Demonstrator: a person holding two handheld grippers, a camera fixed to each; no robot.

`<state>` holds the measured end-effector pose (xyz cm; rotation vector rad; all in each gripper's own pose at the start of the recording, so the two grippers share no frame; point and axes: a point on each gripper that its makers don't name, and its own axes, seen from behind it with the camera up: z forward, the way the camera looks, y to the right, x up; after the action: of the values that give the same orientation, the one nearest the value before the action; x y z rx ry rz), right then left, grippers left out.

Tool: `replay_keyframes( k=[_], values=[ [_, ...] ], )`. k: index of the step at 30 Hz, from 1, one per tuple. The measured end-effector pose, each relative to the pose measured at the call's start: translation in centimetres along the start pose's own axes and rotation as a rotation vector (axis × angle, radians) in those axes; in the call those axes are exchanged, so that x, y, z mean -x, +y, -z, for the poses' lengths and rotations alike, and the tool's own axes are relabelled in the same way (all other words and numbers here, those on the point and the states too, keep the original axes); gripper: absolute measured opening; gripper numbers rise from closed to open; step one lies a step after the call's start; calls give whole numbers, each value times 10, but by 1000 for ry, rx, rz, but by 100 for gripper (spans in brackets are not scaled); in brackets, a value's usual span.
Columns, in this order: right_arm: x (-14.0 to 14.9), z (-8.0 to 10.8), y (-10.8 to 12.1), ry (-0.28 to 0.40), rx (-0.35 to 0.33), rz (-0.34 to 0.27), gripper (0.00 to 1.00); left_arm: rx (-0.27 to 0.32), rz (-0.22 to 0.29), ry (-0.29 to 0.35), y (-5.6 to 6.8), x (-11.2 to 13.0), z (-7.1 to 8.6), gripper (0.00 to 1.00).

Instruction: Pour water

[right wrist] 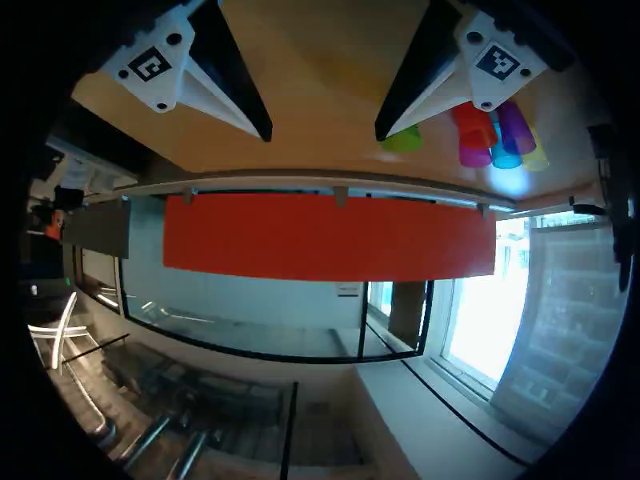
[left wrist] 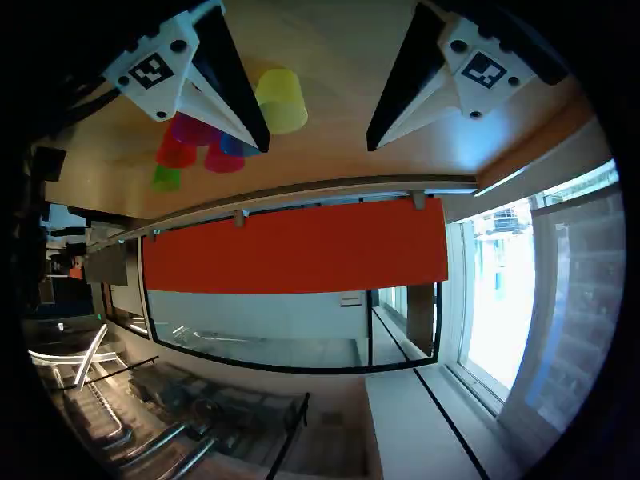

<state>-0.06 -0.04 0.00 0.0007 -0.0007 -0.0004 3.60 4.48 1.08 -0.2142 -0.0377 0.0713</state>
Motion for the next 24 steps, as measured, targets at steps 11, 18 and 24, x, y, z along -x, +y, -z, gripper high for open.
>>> replay_keyframes(
  k=[11, 18, 24],
  values=[
    [6, -3, -15, -38, -63, 13, 100, 102, -56, -62, 9, -7, -17, 90],
    [17, -7, -36, -109, -166, 44, 100, 201, -94, -127, 21, 1, -27, 90],
    [24, -9, -55, -159, -252, 77, 100, 287, -154, -180, 30, 7, -38, 90]
  ],
)
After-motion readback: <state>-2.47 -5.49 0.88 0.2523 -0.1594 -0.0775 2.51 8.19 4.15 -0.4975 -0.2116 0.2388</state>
